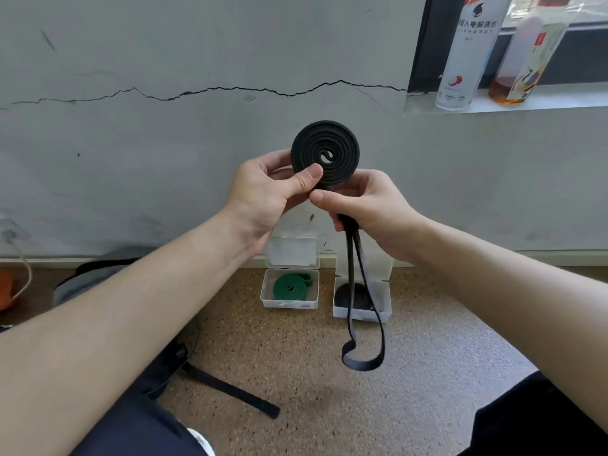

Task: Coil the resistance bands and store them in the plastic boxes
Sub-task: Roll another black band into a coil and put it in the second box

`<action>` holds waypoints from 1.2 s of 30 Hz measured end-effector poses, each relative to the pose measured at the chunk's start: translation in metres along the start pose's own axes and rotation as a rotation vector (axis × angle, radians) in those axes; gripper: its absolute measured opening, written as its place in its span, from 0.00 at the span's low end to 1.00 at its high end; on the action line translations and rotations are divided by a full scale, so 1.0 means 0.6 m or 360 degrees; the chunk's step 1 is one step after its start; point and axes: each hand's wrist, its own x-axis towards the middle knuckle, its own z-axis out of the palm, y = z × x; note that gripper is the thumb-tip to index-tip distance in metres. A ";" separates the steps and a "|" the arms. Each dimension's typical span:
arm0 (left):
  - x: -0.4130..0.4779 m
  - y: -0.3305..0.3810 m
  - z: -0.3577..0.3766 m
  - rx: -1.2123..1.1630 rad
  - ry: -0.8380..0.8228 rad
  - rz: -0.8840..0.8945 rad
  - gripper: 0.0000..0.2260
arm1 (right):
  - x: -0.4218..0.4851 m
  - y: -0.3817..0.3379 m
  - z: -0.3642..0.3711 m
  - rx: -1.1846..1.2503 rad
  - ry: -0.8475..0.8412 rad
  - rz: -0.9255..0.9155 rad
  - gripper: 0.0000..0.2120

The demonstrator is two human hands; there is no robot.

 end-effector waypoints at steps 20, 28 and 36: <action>-0.002 0.020 -0.030 0.0597 -0.0186 0.0195 0.12 | -0.001 0.004 -0.007 -0.0018 -0.0101 0.0042 0.04; -0.007 -0.011 -0.001 -0.0001 0.0020 -0.0094 0.15 | 0.005 0.007 0.004 0.0158 0.0044 0.0153 0.07; 0.003 0.020 -0.040 0.0484 -0.0118 0.0049 0.15 | -0.004 -0.003 -0.025 -0.0173 -0.0126 0.0131 0.18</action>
